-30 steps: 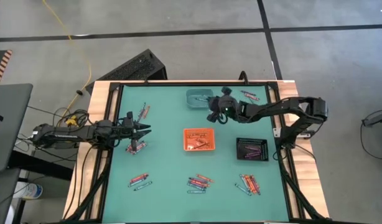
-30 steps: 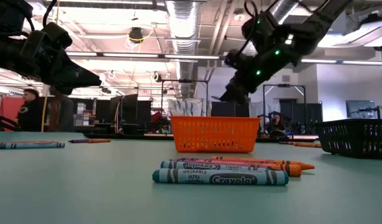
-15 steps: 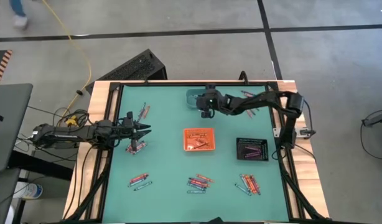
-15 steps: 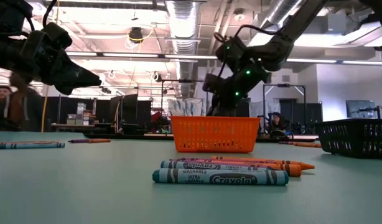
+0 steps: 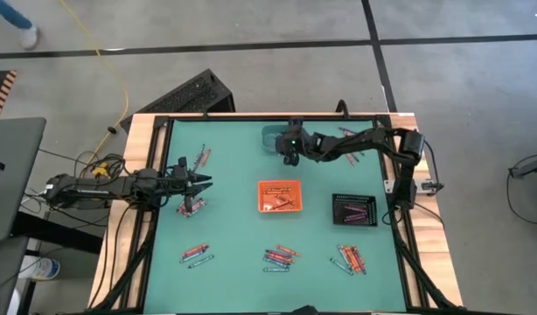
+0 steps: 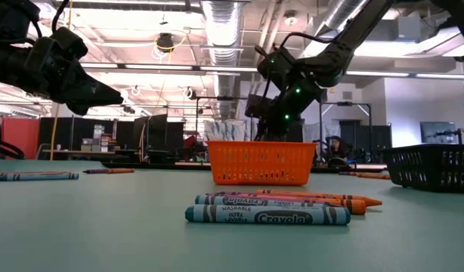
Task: Sort crayons
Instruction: Put the orange crayon into the orange bin
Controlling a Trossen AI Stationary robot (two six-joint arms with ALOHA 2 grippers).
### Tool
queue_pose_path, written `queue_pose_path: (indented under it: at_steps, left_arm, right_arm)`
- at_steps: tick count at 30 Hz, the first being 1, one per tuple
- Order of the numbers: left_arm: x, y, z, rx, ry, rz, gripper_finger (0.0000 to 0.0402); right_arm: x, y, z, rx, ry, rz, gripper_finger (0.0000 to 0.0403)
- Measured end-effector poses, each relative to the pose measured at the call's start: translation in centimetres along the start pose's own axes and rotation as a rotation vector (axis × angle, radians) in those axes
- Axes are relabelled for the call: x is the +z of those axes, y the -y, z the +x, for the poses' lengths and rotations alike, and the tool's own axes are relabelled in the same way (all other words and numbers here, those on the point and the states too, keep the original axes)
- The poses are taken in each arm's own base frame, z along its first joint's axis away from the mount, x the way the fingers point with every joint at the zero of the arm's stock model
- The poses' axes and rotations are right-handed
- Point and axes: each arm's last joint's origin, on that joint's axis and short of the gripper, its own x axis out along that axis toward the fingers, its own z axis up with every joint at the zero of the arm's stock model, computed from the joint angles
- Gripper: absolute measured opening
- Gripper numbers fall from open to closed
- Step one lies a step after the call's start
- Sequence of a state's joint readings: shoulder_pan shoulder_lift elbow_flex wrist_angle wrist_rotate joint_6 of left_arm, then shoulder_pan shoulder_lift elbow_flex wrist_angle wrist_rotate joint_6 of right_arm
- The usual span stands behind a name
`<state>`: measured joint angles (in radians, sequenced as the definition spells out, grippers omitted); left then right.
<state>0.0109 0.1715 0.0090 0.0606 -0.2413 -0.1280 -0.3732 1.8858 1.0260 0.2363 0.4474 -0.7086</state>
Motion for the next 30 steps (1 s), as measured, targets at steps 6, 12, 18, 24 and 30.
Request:
queue_pose_path:
  at_steps: [6,12,18,24,30]
  left_arm:
    - [0.0,0.0,0.0,0.0,0.0,0.0,0.0088]
    - [0.0,0.0,0.0,0.001,0.001,0.0,0.0088]
    - [0.0,0.0,0.0,0.001,0.0,0.0,0.0088]
    - [0.0,0.0,0.0,0.001,0.0,0.0,0.0088]
    - [0.0,0.0,0.0,0.001,0.0,0.0,0.0088]
  right_arm:
    - [0.8,-0.3,-1.0,-0.095,-0.056,-0.065,0.012]
    - [1.3,1.7,-5.7,-0.009,-0.072,-0.015,0.0129]
    - [-0.3,4.9,-12.8,0.331,-0.04,0.304,0.0128]
    - [-1.2,4.1,-18.6,0.596,-0.152,0.544,0.0128]
    - [1.0,-1.2,-23.8,0.686,-0.147,0.454,0.0128]
